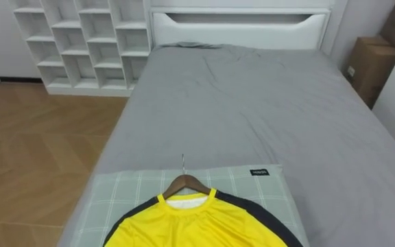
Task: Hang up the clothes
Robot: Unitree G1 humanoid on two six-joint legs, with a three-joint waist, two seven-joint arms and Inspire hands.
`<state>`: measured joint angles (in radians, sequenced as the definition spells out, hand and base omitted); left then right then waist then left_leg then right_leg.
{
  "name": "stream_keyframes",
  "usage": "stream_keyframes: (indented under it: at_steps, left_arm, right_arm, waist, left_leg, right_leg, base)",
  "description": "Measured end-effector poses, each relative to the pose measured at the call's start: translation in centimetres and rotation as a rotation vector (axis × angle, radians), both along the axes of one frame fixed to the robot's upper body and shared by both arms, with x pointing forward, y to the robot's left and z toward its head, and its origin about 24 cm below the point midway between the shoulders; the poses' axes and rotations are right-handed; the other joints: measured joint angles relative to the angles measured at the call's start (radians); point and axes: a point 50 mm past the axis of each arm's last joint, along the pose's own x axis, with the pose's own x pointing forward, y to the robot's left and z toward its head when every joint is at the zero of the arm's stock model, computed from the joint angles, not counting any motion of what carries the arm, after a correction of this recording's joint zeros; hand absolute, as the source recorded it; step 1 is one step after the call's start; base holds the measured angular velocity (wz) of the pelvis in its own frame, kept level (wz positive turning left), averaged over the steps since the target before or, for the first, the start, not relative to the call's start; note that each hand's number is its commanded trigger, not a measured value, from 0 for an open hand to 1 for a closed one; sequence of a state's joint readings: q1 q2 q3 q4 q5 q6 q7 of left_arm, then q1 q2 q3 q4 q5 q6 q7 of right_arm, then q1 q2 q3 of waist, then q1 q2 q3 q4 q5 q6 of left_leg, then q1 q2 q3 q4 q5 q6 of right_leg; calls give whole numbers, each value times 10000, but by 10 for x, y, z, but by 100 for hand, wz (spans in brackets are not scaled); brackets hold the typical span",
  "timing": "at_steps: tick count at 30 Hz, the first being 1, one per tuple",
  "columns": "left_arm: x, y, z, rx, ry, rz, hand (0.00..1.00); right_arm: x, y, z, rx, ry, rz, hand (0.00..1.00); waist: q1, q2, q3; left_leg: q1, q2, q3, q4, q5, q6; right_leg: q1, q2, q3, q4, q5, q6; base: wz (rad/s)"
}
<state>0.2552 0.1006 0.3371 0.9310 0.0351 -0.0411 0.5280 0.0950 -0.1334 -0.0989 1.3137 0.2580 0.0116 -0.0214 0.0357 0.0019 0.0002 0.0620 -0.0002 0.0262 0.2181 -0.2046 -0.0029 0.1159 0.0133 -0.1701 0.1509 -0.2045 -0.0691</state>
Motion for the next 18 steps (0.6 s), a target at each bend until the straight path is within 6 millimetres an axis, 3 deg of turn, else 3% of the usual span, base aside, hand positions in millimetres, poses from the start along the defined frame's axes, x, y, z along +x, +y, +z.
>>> stream_keyframes:
  at_steps: [7, 9, 10, 12, 18]
  left_arm:
    - [21, 18, 26, 2386, -1506, 790, 0]
    - [33, 21, 34, 2860, -2135, 816, 0]
    - [42, 22, 40, 3094, -2573, 788, 0]
    - [58, 22, 53, 3447, -3404, 608, 0]
    - [106, 26, 100, 5061, -5450, -1188, 0]
  right_arm:
    - [-1, -9, 2, -275, -175, -128, 0]
    - [-1, -10, 3, -302, -159, -82, 0]
    - [-1, -10, 3, -305, -170, -35, 0]
    - [-1, -10, 3, -296, -168, -21, 0]
    - [4, -10, 3, -292, -383, 526, 0]
  waist:
    - [-6, 193, -28]
    - [-80, 182, -27]
    - [-92, 216, -83]
    - [-116, 206, -91]
    - [-222, 259, -41]
  left_leg:
    - [12, -12, -114, -118, 4, 2]
    - [-50, -32, -177, -115, 7, 5]
    - [-93, -48, -225, -111, 13, 10]
    - [-117, -70, -274, -113, 17, 16]
    - [-16, -136, -299, -150, 23, 26]
  right_leg:
    - [-6, 22, -16, 7, -62, 2]
    - [-43, -6, -130, 10, -67, -3]
    - [-56, -23, -209, -1, -68, -3]
    - [-59, -33, -242, 5, -68, -2]
    - [55, -103, -245, -20, -101, 56]
  base:
    - [4]
    - [8]
    - [11]
    - [8]
    - [1]
